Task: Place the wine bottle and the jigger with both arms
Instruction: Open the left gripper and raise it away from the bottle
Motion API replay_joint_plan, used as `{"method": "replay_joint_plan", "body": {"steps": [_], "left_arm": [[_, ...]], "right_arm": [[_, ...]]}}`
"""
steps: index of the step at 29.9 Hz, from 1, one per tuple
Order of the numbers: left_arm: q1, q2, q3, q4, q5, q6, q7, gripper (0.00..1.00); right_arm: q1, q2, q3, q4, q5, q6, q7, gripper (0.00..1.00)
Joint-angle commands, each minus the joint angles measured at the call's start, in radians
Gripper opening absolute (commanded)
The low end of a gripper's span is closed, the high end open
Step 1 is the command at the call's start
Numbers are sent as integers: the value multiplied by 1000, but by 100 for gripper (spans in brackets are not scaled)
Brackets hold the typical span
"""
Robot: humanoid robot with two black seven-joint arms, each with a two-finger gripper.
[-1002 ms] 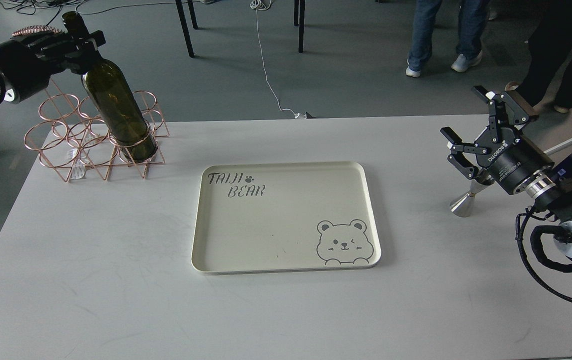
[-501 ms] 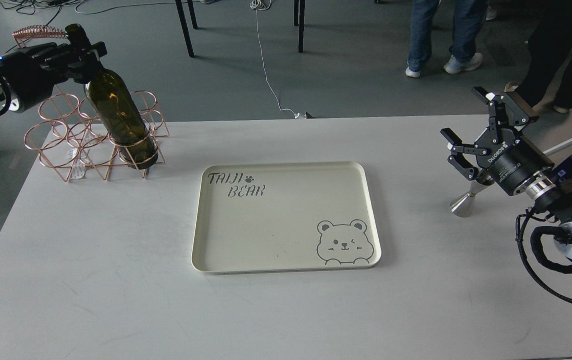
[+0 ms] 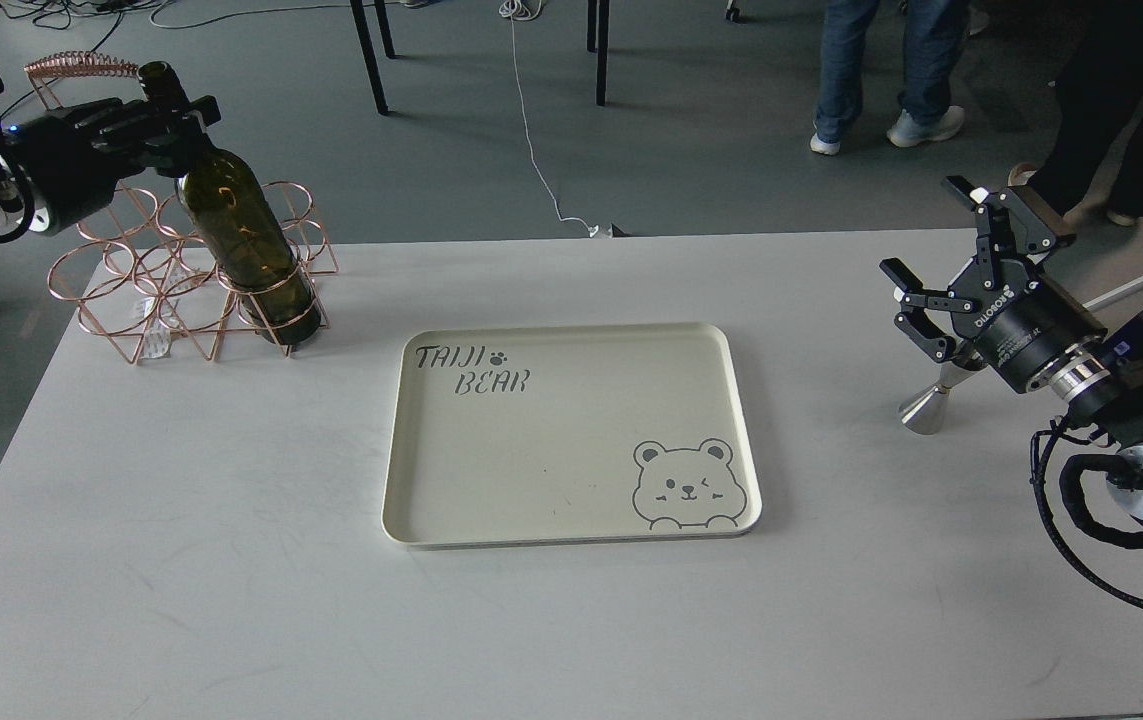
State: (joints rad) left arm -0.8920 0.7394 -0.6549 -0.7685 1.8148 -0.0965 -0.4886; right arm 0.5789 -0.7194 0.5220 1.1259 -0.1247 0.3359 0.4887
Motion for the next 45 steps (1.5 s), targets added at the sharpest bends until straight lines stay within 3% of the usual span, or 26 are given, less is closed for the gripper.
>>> {"method": "replay_joint_plan", "body": {"steps": [1, 6, 15, 20, 24, 31, 40, 45], "left_arm": [[2, 0, 0, 0, 0, 1, 0, 20], [2, -2, 0, 0, 0, 1, 0, 23], [2, -2, 0, 0, -2, 0, 0, 52], [2, 0, 0, 0, -2, 0, 0, 74], [-2, 0, 0, -2, 0, 0, 0, 84], [-22, 18, -8, -18, -2, 1, 0, 86], [-152, 90, -6, -104, -73, -8, 0, 86], [-173, 118, -8, -240, -369, -14, 0, 97]], "right_arm": [[-1, 1, 1, 0, 0, 0, 0, 96], [-1, 1, 1, 0, -1, 0, 0, 96], [1, 5, 1, 0, -1, 0, 0, 96], [-1, 5, 1, 0, 0, 0, 0, 96], [-2, 5, 1, 0, 0, 0, 0, 96], [-5, 5, 1, 2, -1, 0, 0, 96], [-7, 3, 3, 3, -1, 0, 0, 96], [-7, 12, 6, 2, -1, 0, 0, 97]]}}
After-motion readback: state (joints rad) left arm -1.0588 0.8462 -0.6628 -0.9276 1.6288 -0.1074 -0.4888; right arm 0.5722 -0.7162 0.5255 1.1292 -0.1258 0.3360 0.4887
